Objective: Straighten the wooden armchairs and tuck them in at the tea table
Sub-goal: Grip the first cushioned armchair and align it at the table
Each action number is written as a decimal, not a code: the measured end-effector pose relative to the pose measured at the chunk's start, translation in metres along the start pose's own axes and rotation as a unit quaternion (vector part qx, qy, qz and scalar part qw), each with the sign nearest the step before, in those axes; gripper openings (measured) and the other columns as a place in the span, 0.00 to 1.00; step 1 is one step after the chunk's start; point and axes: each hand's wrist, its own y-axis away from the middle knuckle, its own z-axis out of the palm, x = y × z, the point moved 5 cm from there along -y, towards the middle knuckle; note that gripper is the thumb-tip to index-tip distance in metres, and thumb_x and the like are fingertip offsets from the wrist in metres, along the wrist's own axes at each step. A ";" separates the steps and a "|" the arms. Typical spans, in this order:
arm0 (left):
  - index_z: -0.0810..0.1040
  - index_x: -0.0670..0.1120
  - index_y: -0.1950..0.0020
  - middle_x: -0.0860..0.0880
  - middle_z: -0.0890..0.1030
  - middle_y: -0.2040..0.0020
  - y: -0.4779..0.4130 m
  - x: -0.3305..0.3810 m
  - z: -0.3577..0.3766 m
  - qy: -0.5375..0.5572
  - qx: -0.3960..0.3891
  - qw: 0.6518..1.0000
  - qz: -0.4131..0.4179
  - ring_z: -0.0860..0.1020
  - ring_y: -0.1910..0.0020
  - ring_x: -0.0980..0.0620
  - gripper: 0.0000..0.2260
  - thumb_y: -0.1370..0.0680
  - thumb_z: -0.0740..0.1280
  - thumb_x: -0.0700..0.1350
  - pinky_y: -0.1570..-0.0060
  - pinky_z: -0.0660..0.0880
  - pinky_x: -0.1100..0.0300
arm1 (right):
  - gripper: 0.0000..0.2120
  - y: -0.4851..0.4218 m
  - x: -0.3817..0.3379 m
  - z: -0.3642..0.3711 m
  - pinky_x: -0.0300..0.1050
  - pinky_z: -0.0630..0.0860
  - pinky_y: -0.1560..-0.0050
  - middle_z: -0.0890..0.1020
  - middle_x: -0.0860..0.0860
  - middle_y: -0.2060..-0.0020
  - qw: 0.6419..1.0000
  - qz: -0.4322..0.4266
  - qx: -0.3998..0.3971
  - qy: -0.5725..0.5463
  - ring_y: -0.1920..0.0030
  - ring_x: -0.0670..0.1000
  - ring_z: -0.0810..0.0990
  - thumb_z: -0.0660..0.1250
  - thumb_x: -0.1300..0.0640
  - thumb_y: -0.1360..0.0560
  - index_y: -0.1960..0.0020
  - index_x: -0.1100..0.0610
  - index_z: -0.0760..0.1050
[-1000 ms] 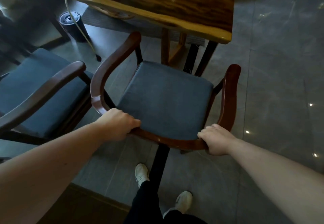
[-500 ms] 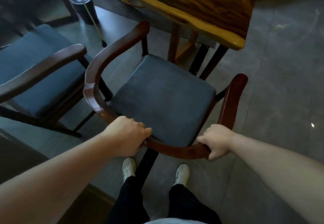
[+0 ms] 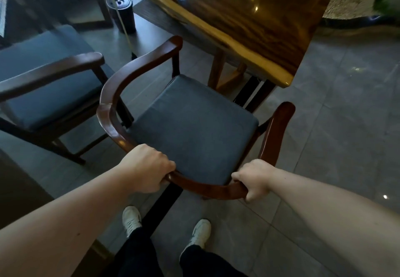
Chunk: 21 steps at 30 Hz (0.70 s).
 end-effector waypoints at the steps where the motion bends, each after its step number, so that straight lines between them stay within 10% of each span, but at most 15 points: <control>1: 0.76 0.55 0.48 0.54 0.82 0.54 -0.002 -0.001 0.000 0.003 0.003 1.000 0.006 0.80 0.53 0.49 0.13 0.27 0.59 0.58 0.56 0.75 0.56 | 0.24 0.001 0.001 0.000 0.50 0.79 0.55 0.81 0.48 0.56 1.000 0.006 -0.003 -0.004 0.55 0.53 0.80 0.70 0.39 0.35 0.44 0.50 0.73; 13: 0.76 0.58 0.45 0.57 0.82 0.53 0.008 -0.055 -0.015 -0.045 -0.030 0.998 0.027 0.79 0.53 0.54 0.14 0.26 0.61 0.61 0.62 0.61 0.58 | 0.17 -0.024 -0.028 -0.025 0.47 0.70 0.60 0.79 0.46 0.61 0.997 0.001 0.056 -0.047 0.59 0.52 0.77 0.68 0.41 0.34 0.50 0.49 0.73; 21: 0.75 0.56 0.47 0.55 0.81 0.54 -0.027 -0.038 -0.022 -0.025 -0.006 1.000 0.018 0.79 0.53 0.51 0.13 0.25 0.59 0.60 0.59 0.71 0.58 | 0.23 -0.022 0.027 -0.024 0.53 0.78 0.50 0.81 0.44 0.60 0.999 0.037 0.011 -0.024 0.56 0.51 0.80 0.65 0.37 0.40 0.48 0.45 0.77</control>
